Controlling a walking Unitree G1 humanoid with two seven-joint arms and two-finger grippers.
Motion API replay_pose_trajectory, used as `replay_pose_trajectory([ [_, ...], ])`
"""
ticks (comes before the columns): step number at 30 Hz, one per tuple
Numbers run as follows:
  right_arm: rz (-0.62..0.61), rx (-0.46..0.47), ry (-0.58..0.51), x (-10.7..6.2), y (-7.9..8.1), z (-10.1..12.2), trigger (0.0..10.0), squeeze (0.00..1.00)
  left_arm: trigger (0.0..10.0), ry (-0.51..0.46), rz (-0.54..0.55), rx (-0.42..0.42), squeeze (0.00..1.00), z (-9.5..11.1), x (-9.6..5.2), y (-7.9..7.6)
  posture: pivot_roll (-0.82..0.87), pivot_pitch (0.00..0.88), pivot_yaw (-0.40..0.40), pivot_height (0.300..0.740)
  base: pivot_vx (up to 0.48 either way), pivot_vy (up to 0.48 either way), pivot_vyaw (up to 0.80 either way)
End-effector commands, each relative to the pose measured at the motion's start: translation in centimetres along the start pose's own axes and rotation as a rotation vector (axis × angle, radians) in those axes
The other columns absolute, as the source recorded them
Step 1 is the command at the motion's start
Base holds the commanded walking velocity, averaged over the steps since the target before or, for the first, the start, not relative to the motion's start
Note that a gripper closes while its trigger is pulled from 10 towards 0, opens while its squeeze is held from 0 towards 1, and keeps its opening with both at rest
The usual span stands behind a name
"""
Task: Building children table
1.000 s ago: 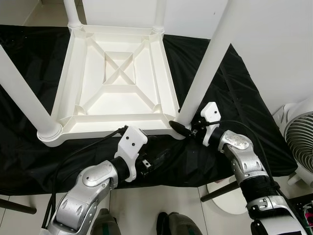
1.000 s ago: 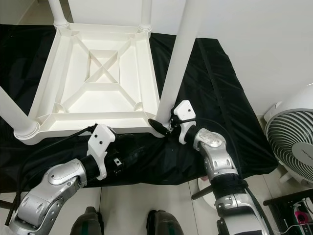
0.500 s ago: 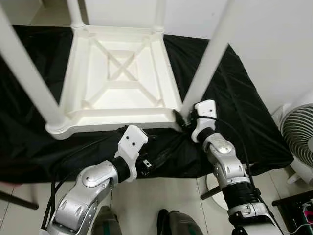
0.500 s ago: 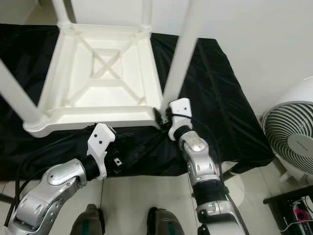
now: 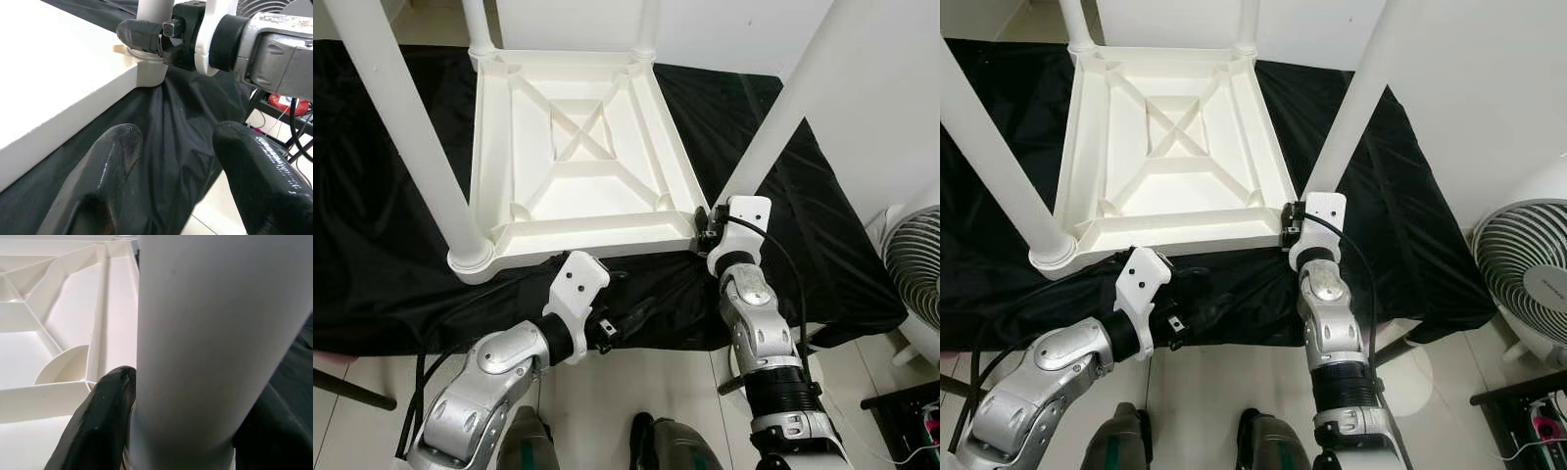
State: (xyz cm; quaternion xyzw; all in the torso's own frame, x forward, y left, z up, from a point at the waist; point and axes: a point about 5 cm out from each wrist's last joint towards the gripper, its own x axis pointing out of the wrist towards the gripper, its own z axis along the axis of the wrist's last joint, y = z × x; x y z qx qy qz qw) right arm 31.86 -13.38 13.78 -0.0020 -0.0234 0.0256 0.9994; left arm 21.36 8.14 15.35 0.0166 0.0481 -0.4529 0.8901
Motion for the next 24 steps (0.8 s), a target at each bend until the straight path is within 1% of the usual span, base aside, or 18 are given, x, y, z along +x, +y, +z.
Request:
replay_pose_trajectory([
  [1,0.07,0.01,-0.079,0.1,0.4,1.6,10.0,0.0,10.0,0.005,0.016,-0.004,0.0,0.0,0.0,-0.1,0.08,0.091,-0.069,0.74,0.0,0.0,0.0],
  [3,0.086,0.007,-0.084,0.1,0.4,1.6,10.0,0.0,10.0,0.005,0.016,-0.004,0.0,0.0,0.0,-0.1,0.08,0.091,-0.069,0.74,0.0,0.0,0.0],
  [4,0.126,-0.001,-0.097,0.1,0.5,1.8,10.0,0.0,10.0,0.004,0.017,-0.005,0.0,0.0,0.0,-0.1,0.08,0.092,-0.069,0.74,0.0,0.0,0.0],
  [5,0.126,-0.001,-0.097,0.1,0.5,1.8,10.0,0.0,10.0,0.004,0.017,-0.005,0.0,0.0,0.0,-0.1,0.08,0.092,-0.069,0.74,0.0,0.0,0.0],
  [6,0.151,-0.006,-0.103,0.0,0.6,2.0,10.0,0.0,10.0,0.004,0.018,-0.005,0.0,0.0,-0.1,-0.1,0.08,0.088,-0.069,0.74,0.0,0.0,0.0],
  [7,0.229,-0.03,-0.12,-0.2,0.5,2.4,10.0,0.0,10.0,0.004,0.02,-0.006,0.0,0.0,-0.2,-0.2,0.09,0.088,-0.069,0.74,0.0,0.0,0.0],
  [11,0.293,-0.049,-0.125,-0.2,0.2,2.6,10.0,0.0,10.0,0.004,0.021,-0.004,0.0,0.0,-0.2,-0.2,0.09,0.088,-0.068,0.74,0.0,0.0,0.0],
  [12,0.313,-0.053,-0.132,-0.1,0.0,2.8,10.0,1.0,10.0,0.004,0.021,-0.003,0.0,0.0,-0.3,-0.1,0.09,0.09,-0.063,0.74,0.0,0.0,0.0],
  [18,0.358,-0.076,-0.148,0.0,-0.6,3.1,10.0,1.0,10.0,0.006,0.02,-0.001,0.0,0.0,-0.4,-0.1,0.09,0.094,-0.057,0.74,0.0,0.0,0.0],
  [19,0.398,-0.1,-0.152,0.0,-0.8,3.3,10.0,1.0,10.0,0.006,0.019,-0.001,0.0,0.0,-0.5,-0.1,0.09,0.097,-0.054,0.74,0.0,0.0,0.0],
  [24,0.454,-0.134,-0.144,0.0,-1.1,3.5,10.0,1.0,10.0,0.007,0.021,-0.001,0.0,0.1,-0.5,0.0,0.09,0.101,-0.052,0.74,0.0,0.0,0.0],
])
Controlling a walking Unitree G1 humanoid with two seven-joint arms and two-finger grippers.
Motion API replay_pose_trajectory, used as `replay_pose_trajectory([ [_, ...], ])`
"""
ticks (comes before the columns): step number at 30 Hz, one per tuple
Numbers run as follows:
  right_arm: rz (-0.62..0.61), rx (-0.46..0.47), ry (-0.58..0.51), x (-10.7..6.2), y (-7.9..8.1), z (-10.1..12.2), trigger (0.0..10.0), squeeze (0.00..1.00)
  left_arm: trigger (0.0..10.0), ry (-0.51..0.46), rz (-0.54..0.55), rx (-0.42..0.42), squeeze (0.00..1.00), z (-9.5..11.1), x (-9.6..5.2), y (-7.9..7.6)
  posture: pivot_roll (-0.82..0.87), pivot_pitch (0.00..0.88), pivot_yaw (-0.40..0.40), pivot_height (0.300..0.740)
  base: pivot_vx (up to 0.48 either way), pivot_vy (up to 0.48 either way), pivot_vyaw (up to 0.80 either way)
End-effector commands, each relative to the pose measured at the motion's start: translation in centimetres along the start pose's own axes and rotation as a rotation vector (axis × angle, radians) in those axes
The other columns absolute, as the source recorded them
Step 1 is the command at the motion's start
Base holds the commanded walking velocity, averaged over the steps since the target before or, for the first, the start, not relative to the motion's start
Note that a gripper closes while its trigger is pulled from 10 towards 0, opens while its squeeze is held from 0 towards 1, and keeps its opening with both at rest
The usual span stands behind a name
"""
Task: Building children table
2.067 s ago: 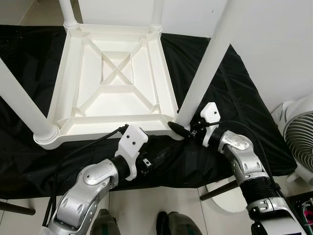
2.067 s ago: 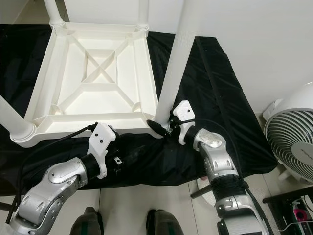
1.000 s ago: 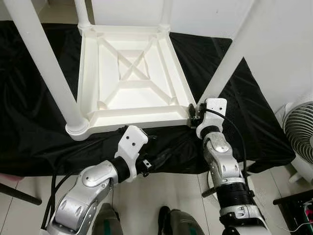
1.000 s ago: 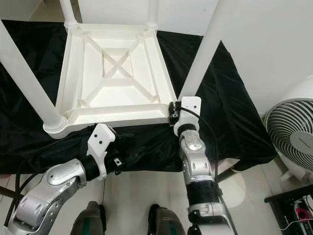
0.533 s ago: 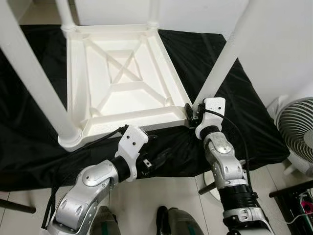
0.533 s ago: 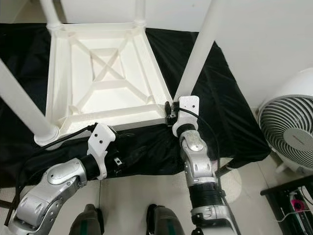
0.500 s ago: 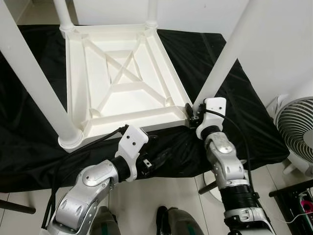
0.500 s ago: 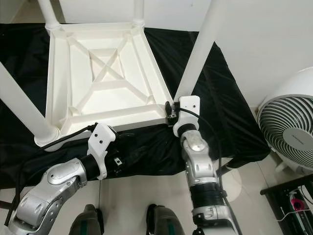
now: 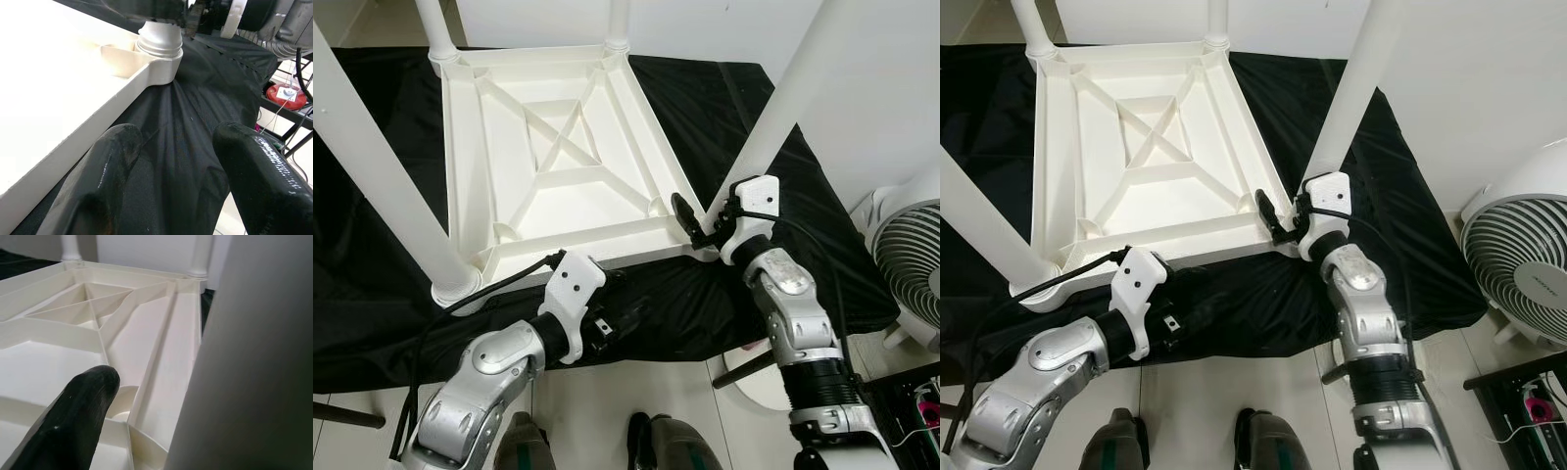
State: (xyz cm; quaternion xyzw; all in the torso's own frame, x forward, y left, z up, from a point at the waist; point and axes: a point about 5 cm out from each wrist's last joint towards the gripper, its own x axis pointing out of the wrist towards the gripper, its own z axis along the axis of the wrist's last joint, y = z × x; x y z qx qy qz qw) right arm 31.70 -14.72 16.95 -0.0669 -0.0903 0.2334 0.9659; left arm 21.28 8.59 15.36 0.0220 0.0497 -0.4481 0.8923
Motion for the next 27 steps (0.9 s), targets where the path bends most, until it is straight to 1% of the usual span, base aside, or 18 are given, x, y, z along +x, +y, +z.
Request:
replay_pose_trajectory([
  [1,0.072,-0.023,-0.01,0.06,0.12,0.38,10.0,0.0,10.0,0.0,0.012,-0.008,0.0,0.11,-0.17,-0.17,0.09,0.102,-0.05,0.74,0.0,0.0,0.0],
  [3,0.134,-0.043,-0.008,-0.14,0.01,0.42,10.0,0.0,10.0,0.0,0.013,-0.007,0.0,0.16,-0.19,-0.1,0.09,0.104,-0.046,0.74,0.0,0.0,0.0],
  [4,0.134,-0.043,-0.008,-0.14,0.01,0.42,10.0,0.0,10.0,0.0,0.013,-0.007,0.0,0.16,-0.19,-0.1,0.09,0.104,-0.046,0.74,0.0,0.0,0.0],
  [5,0.169,-0.049,-0.007,-0.23,-0.04,0.44,10.0,0.0,10.0,-0.001,0.014,-0.006,0.0,0.21,-0.2,-0.05,0.09,0.105,-0.045,0.74,0.0,0.0,0.0],
  [7,0.169,-0.049,-0.007,-0.23,-0.04,0.44,10.0,0.0,10.0,-0.001,0.014,-0.006,0.0,0.21,-0.2,-0.05,0.09,0.105,-0.045,0.74,0.0,0.0,0.0],
  [9,0.238,-0.066,-0.001,-0.35,-0.22,0.45,10.0,0.0,10.0,-0.002,0.015,-0.005,0.0,0.3,-0.17,0.02,0.09,0.107,-0.041,0.74,0.0,0.0,0.0],
  [11,0.238,-0.066,-0.001,-0.35,-0.22,0.45,10.0,0.0,10.0,-0.002,0.015,-0.005,0.0,0.3,-0.17,0.02,0.09,0.107,-0.041,0.74,0.0,0.0,0.0],
  [12,0.265,-0.072,0.008,-0.37,-0.28,0.39,10.0,0.0,10.0,-0.002,0.015,-0.004,0.0,0.33,-0.17,0.05,0.09,0.107,-0.041,0.74,0.0,0.0,0.0],
  [16,0.293,-0.088,0.017,-0.29,-0.46,0.3,10.0,0.0,10.0,-0.002,0.017,-0.002,0.0,0.41,-0.2,0.13,0.1,0.107,-0.044,0.74,0.0,0.0,0.0],
  [27,0.349,-0.079,0.019,-0.43,-0.36,0.11,10.0,0.0,10.0,-0.006,0.019,-0.003,0.0,0.58,-0.15,0.08,0.09,0.1,-0.044,0.74,0.0,0.0,0.0],
])
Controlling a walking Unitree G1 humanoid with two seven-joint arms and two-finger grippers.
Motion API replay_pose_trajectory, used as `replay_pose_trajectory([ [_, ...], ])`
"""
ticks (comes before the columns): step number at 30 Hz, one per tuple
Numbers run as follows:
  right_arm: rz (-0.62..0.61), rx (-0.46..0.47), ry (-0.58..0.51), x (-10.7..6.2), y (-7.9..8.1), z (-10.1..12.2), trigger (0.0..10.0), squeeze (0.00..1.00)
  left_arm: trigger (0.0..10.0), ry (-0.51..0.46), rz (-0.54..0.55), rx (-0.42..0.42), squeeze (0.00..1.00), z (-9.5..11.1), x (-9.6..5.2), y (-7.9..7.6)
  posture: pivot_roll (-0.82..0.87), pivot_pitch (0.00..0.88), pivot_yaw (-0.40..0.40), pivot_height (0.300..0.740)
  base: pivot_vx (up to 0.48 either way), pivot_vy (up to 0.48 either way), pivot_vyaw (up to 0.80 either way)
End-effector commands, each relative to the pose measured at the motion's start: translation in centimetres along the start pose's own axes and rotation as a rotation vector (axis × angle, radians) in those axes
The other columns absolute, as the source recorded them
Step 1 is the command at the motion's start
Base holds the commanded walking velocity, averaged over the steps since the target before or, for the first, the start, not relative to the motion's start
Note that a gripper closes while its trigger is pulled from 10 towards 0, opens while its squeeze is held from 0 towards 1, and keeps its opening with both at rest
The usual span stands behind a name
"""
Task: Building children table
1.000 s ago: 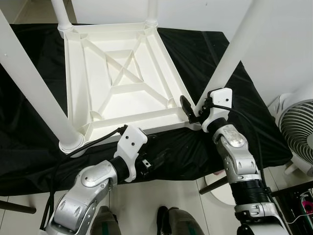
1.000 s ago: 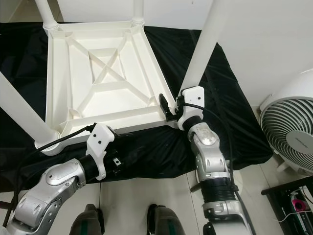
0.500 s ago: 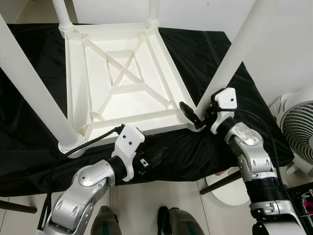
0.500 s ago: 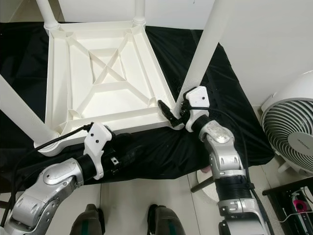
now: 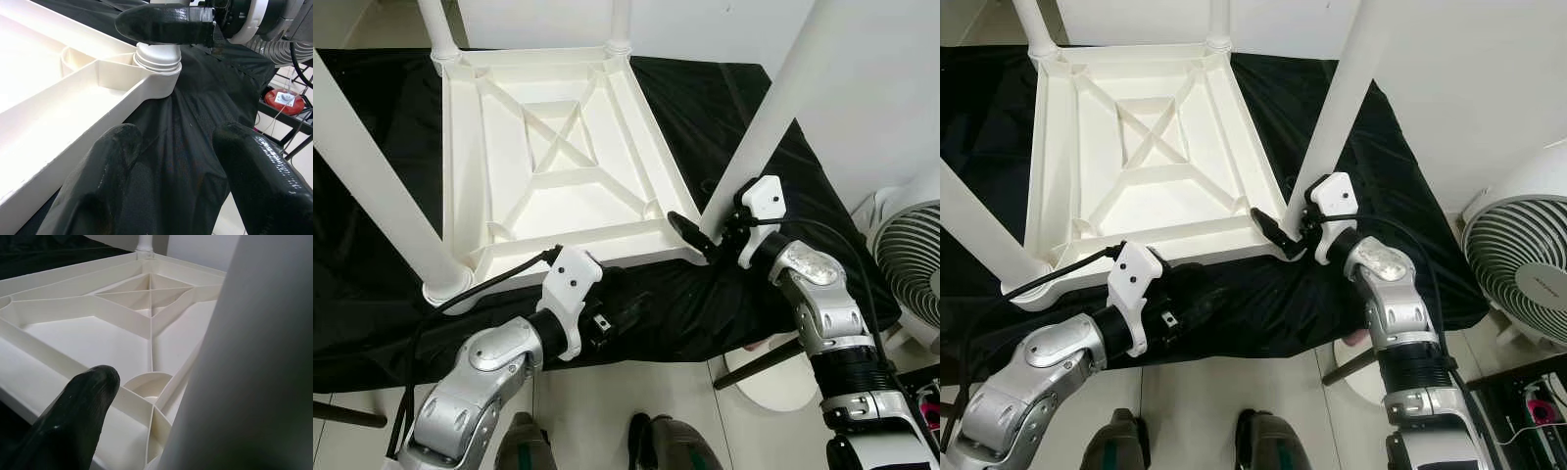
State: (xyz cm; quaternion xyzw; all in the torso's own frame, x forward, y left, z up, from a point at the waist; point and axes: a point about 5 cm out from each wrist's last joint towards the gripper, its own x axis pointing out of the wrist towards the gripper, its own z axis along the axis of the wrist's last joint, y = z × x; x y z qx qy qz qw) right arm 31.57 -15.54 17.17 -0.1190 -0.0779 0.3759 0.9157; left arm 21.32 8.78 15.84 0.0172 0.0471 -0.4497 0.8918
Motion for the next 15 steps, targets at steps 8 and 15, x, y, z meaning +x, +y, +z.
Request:
replay_pose_trajectory([
  [8,0.044,0.014,0.007,-0.2,0.3,-0.5,10.0,0.0,10.0,0.004,0.011,0.003,0.0,0.1,0.2,-0.1,0.09,0.095,-0.04,0.74,0.0,0.0,0.0],
  [15,0.038,0.054,0.013,-0.3,0.7,-1.2,10.0,0.0,10.0,0.006,0.007,0.004,0.0,0.1,0.2,-0.1,0.09,0.097,-0.041,0.74,0.0,0.0,0.0],
])
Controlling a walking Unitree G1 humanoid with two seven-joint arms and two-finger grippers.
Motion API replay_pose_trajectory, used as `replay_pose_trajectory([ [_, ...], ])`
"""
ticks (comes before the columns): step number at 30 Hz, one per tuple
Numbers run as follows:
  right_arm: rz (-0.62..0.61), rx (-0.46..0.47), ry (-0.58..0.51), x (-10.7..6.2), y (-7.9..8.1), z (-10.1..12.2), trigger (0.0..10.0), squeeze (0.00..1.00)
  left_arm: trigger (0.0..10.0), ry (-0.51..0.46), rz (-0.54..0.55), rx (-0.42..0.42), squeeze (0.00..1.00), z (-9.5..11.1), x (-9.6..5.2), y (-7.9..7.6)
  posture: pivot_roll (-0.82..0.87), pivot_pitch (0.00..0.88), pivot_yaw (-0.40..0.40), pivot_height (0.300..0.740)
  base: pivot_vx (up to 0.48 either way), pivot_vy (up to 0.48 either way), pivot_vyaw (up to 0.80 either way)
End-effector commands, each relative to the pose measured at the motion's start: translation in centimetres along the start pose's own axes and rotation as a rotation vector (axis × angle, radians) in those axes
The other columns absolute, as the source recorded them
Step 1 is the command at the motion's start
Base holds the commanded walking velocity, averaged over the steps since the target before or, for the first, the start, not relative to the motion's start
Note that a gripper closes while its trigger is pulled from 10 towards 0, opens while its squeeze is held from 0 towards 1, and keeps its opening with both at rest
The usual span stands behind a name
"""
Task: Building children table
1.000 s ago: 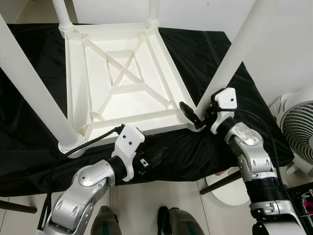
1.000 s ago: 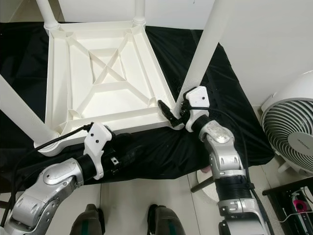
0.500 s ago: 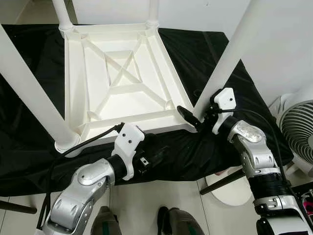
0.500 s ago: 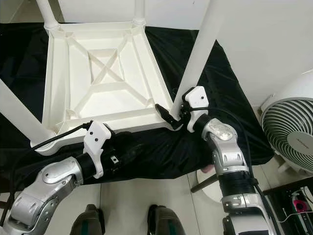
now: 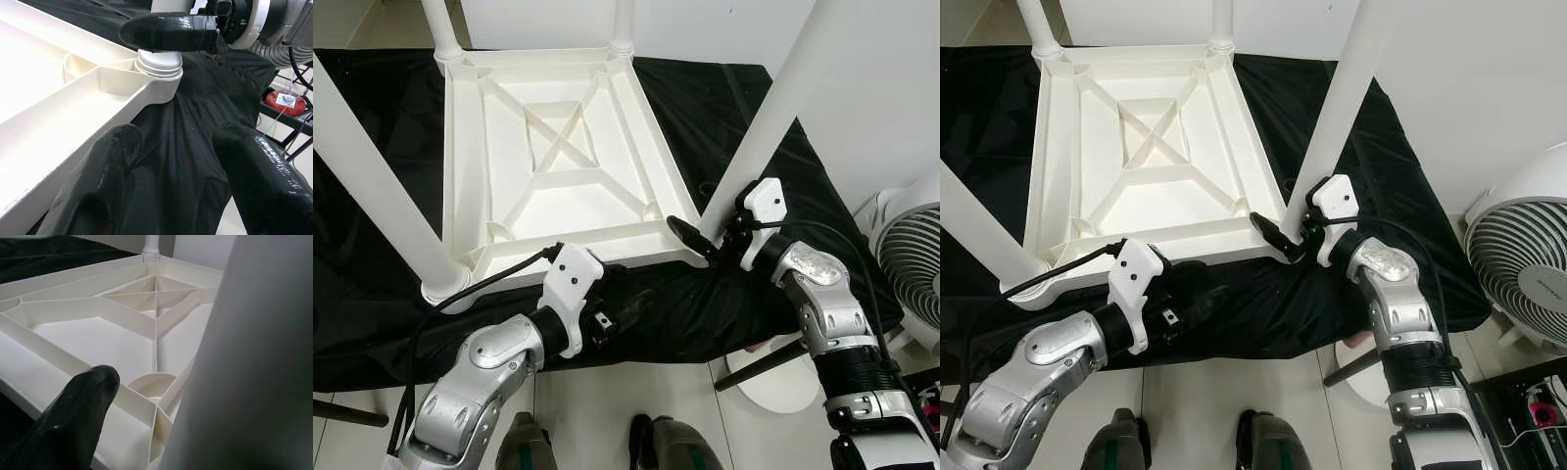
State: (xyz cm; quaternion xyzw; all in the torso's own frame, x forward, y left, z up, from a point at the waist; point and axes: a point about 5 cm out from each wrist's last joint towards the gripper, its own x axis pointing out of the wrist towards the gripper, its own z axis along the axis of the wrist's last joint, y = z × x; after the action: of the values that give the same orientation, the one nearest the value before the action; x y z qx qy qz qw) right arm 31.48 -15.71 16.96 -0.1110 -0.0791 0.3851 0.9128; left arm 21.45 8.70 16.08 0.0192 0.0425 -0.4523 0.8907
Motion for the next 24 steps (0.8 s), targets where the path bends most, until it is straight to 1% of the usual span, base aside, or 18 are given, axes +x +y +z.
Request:
replay_pose_trajectory([
  [1,0.004,0.064,0.019,-0.1,1.0,-1.3,0.0,0.0,10.0,0.011,0.016,-0.004,0.0,-0.1,0.0,-0.1,0.09,0.097,-0.041,0.74,0.0,0.0,0.0],
  [2,0.004,0.064,0.019,-0.1,1.0,-1.3,0.0,0.0,10.0,0.011,0.016,-0.004,0.0,-0.1,0.0,-0.1,0.09,0.097,-0.041,0.74,0.0,0.0,0.0],
  [4,-0.092,0.122,0.02,0.3,1.5,-1.9,0.0,0.0,10.0,0.009,0.024,-0.005,0.0,-0.1,-0.1,-0.1,0.1,0.102,-0.048,0.74,0.0,0.0,0.0],
  [7,-0.108,0.126,0.02,0.4,1.7,-2.0,0.0,0.0,10.0,0.009,0.025,-0.005,0.0,-0.1,-0.1,-0.1,0.1,0.104,-0.051,0.74,0.0,0.0,0.0],
  [8,-0.13,0.134,0.014,0.6,1.9,-2.0,0.0,0.0,10.0,0.009,0.025,-0.006,0.0,-0.1,-0.1,-0.1,0.1,0.105,-0.052,0.74,0.0,0.0,0.0],
  [11,-0.227,0.174,-0.006,1.5,3.4,-1.7,0.0,0.0,10.0,0.007,0.027,-0.01,0.0,-0.1,-0.1,-0.2,0.1,0.106,-0.057,0.74,0.0,0.0,0.0],
  [13,-0.227,0.174,-0.006,1.5,3.4,-1.7,0.0,0.0,10.0,0.007,0.027,-0.01,0.0,-0.1,-0.1,-0.2,0.1,0.106,-0.057,0.74,0.0,0.0,0.0],
  [14,-0.301,0.206,0.001,1.9,3.6,-1.7,0.0,0.0,10.0,0.008,0.027,-0.011,0.0,-0.2,0.0,-0.2,0.1,0.106,-0.057,0.74,0.0,0.0,0.0],
  [15,-0.301,0.206,0.001,1.9,3.6,-1.7,0.0,0.0,10.0,0.008,0.027,-0.011,0.0,-0.2,0.0,-0.2,0.1,0.106,-0.057,0.74,0.0,0.0,0.0],
  [17,-0.481,0.234,0.017,2.7,4.1,-1.5,0.0,0.0,10.0,0.008,0.025,-0.013,0.0,-0.2,0.0,-0.3,0.1,0.108,-0.06,0.74,0.0,0.0,0.0],
  [19,-0.481,0.234,0.017,2.7,4.1,-1.5,0.0,0.0,10.0,0.008,0.025,-0.013,0.0,-0.2,0.0,-0.3,0.1,0.108,-0.06,0.74,0.0,0.0,0.0],
  [20,-0.547,0.246,0.013,3.1,4.4,-1.3,0.0,0.0,10.0,0.009,0.024,-0.014,0.0,-0.3,0.0,-0.4,0.1,0.108,-0.06,0.74,0.0,0.0,0.0],
  [21,-0.653,0.264,0.004,3.4,4.9,-0.8,0.0,0.0,10.0,0.01,0.019,-0.015,0.0,-0.3,0.0,-0.5,0.1,0.106,-0.059,0.74,0.0,0.0,0.0],
  [24,-0.667,0.27,0.003,3.5,5.0,-0.7,0.0,0.0,10.0,0.011,0.019,-0.015,0.0,-0.3,0.0,-0.5,0.1,0.106,-0.059,0.74,0.0,0.0,0.0],
])
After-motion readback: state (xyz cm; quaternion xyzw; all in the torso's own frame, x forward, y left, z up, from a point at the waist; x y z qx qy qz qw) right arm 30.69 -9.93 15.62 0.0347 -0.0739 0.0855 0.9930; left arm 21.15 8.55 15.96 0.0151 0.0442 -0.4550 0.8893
